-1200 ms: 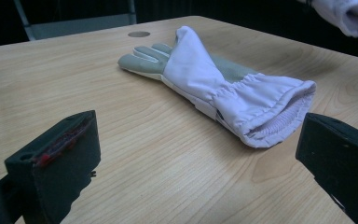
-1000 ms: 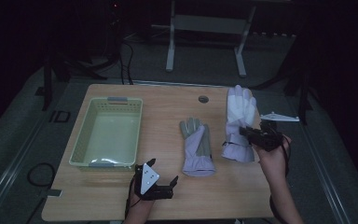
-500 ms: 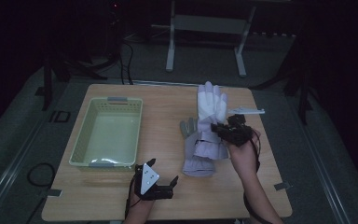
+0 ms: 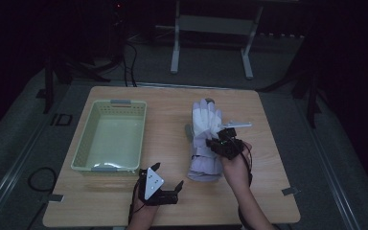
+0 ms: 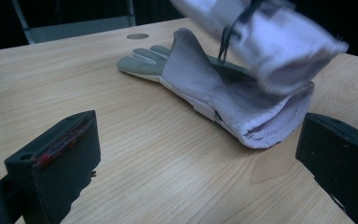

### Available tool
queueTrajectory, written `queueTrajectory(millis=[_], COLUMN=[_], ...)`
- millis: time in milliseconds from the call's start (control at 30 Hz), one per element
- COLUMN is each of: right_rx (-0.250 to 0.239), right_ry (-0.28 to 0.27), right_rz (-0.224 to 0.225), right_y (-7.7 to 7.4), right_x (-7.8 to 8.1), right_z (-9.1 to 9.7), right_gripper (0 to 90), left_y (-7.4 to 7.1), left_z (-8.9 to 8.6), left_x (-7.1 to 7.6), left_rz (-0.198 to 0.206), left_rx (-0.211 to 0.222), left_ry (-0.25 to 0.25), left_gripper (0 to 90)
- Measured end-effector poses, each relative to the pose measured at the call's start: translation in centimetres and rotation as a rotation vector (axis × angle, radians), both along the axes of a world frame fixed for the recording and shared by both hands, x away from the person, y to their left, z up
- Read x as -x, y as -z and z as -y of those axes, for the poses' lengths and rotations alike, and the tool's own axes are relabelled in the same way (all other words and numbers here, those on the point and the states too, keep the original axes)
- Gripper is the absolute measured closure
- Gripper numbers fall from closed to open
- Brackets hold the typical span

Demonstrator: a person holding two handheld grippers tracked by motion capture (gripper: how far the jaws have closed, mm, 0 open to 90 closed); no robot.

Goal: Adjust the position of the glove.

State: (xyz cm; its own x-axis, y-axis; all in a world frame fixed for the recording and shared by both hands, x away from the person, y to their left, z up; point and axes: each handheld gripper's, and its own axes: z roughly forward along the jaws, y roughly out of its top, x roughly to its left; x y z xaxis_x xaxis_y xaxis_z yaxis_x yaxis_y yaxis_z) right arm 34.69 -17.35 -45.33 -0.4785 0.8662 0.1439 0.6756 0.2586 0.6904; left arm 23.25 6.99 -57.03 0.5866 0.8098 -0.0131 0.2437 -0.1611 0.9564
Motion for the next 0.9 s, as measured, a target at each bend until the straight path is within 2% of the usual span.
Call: queueTrajectory(millis=[67,300,433,500,700,767,900], right_rx=[0.001,0.055,0.064,0.056,0.086,0.103,0.098], right_ry=[0.002,0.033,0.033,0.027,-0.017,-0.034,-0.055], right_rz=[-0.025,-0.069,-0.096,-0.099,-0.099,-0.109,-0.105], right_y=[0.7,3.0,4.5,4.8,5.1,5.4,5.2], right_x=[-0.3,-1.4,-1.9,-1.9,-1.9,-2.3,-2.6], right_z=[-0.1,-0.6,-0.9,-0.9,-1.4,-1.6,-1.6], right_gripper=[79.5,79.4,78.5,78.5,77.6,74.7,67.9], left_y=[0.0,0.0,0.0,0.0,0.0,0.0,0.0], left_z=[0.0,0.0,0.0,0.0,0.0,0.0,-0.1], left_x=[0.0,0.0,0.0,0.0,0.0,0.0,-0.1], left_rz=[-0.001,0.003,0.002,0.002,0.001,0.001,-0.004], left_rx=[0.001,0.001,0.002,0.003,0.0,0.0,0.008], left_ry=[0.0,0.002,0.003,0.002,0.002,0.001,0.006], left_gripper=[0.0,0.0,0.0,0.0,0.0,0.0,0.0])
